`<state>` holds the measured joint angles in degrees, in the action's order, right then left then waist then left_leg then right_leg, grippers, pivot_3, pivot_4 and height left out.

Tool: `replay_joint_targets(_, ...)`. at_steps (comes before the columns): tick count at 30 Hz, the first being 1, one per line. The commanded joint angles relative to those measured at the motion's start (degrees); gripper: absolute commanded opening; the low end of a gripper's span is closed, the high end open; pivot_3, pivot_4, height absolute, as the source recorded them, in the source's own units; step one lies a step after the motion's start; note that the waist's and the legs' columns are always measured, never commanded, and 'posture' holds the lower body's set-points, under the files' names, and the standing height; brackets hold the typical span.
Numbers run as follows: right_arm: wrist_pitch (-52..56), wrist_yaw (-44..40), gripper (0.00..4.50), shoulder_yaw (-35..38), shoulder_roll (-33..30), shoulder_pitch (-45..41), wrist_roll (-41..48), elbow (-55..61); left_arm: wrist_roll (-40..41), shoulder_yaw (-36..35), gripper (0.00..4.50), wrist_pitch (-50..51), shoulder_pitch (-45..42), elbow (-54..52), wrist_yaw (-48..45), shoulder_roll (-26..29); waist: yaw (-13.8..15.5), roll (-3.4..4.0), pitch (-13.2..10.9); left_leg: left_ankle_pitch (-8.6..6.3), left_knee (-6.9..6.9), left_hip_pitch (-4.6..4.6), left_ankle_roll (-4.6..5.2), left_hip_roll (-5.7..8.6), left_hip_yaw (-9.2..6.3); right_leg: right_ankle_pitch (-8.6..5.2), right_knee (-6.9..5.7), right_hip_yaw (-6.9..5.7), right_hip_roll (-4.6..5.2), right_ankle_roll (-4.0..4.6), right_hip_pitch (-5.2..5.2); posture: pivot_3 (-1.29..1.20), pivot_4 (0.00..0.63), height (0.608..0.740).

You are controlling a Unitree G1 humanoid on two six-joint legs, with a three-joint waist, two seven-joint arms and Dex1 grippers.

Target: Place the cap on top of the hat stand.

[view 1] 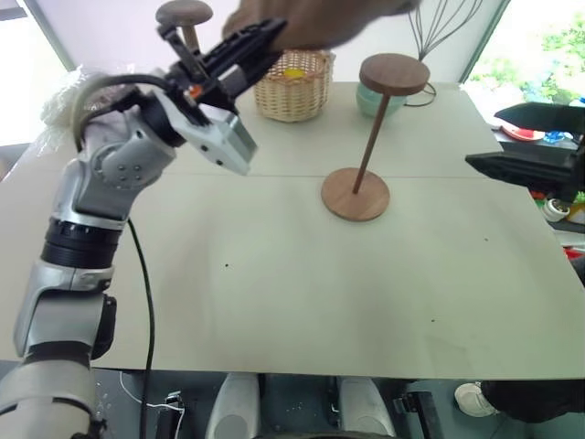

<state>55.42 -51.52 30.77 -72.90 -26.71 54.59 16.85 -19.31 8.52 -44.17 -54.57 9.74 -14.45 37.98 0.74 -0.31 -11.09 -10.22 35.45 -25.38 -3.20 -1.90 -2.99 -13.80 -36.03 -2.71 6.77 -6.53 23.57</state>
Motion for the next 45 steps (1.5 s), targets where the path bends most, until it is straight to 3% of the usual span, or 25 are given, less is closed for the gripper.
replay_joint_targets(1, 0.4, 0.3, 4.5, 3.7, -1.2, -0.5, 0.1, 0.4, 0.8, 0.5, 0.06, -3.2, -3.5, 1.6, -0.3, -2.0, 0.0, 0.0, 0.0, 0.0, 0.01, 0.0, 0.0, 0.0, 0.0, 0.0, -0.01, 0.0, 0.0, 0.0, 0.0, 0.0, 0.15, 0.728)
replay_joint_targets(12, 2.6, 2.2, 4.5, 6.4, 0.2, 1.0, 1.6, 3.5, -3.5, 6.1, 0.06, -10.3, -8.4, 14.1, -1.0, -9.5, 0.1, 0.0, 0.0, 0.0, 0.3, -0.01, 0.0, 0.02, 0.0, 0.01, -0.03, 0.07, 0.0, 0.0, -0.12, 0.0, 0.15, 0.728)
replay_joint_targets(25, 4.3, 6.1, 4.5, 8.2, 2.0, 1.9, 4.0, 6.0, -1.3, 10.5, 0.06, -17.7, -13.8, 27.9, -6.8, -14.1, 0.1, 0.0, 0.0, -0.01, 0.36, -0.05, 0.0, 0.03, 0.03, 0.02, -0.04, 0.12, 0.0, -0.02, -0.11, 0.0, 0.15, 0.728)
replay_joint_targets(31, 4.5, 7.8, 4.5, 8.8, 3.0, 2.4, 5.0, 7.0, -2.3, 10.3, 0.06, -19.9, -17.6, 33.9, -6.3, -14.9, 0.0, 0.0, 0.0, -0.01, 0.37, -0.04, 0.01, 0.03, 0.03, 0.02, -0.04, 0.13, 0.0, -0.02, -0.11, 0.0, 0.15, 0.728)
replay_joint_targets(37, 4.3, 9.0, 4.5, 9.3, 3.1, 3.2, 5.7, 7.5, -0.4, 10.9, 0.06, -22.4, -15.6, 32.4, -8.3, -14.4, 0.0, 0.0, 0.0, -0.01, 0.36, -0.04, 0.01, 0.03, 0.03, 0.02, -0.06, 0.14, 0.0, -0.02, -0.1, 0.0, 0.15, 0.728)
replay_joint_targets(40, 4.1, 9.2, 4.5, 8.9, 2.9, 2.8, 6.0, 7.3, 0.5, 10.6, 1.27, -22.4, -14.7, 31.8, -9.6, -13.7, 0.0, 0.0, 0.0, -0.01, 0.37, -0.04, 0.01, 0.03, 0.03, 0.02, -0.06, 0.14, 0.0, -0.02, -0.11, 0.0, 0.15, 0.728)
replay_joint_targets(45, 3.6, 9.0, 4.5, 7.6, 2.5, 2.0, 6.0, 6.7, 3.2, 10.7, 3.83, -22.0, -12.4, 28.8, -12.8, -11.5, 0.0, 0.01, 0.0, -0.01, 0.37, -0.02, 0.01, 0.03, 0.03, 0.02, -0.06, 0.16, 0.0, -0.01, -0.11, 0.0, 0.15, 0.728)
